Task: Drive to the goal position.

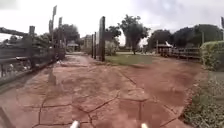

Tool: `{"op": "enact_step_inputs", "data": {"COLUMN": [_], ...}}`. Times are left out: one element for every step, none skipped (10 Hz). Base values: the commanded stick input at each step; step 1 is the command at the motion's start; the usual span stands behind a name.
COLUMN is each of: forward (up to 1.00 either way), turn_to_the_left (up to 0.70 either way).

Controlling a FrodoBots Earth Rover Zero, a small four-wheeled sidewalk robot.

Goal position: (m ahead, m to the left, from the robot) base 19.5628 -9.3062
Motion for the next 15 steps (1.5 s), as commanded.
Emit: {"op": "enact_step_inputs", "data": {"forward": [0.70, 0.70, 0.70, 0.70, 0.70, 0.70, 0.70, 0.70, 0.70, 0.70, 0.70, 0.70, 0.70, 0.70, 0.70], "turn_to_the_left": [0.00, 0.00, 0.00, 0.00, 0.00, 0.00, 0.00, 0.00, 0.00, 0.00, 0.00, 0.00, 0.00, -0.22, -0.35]}}
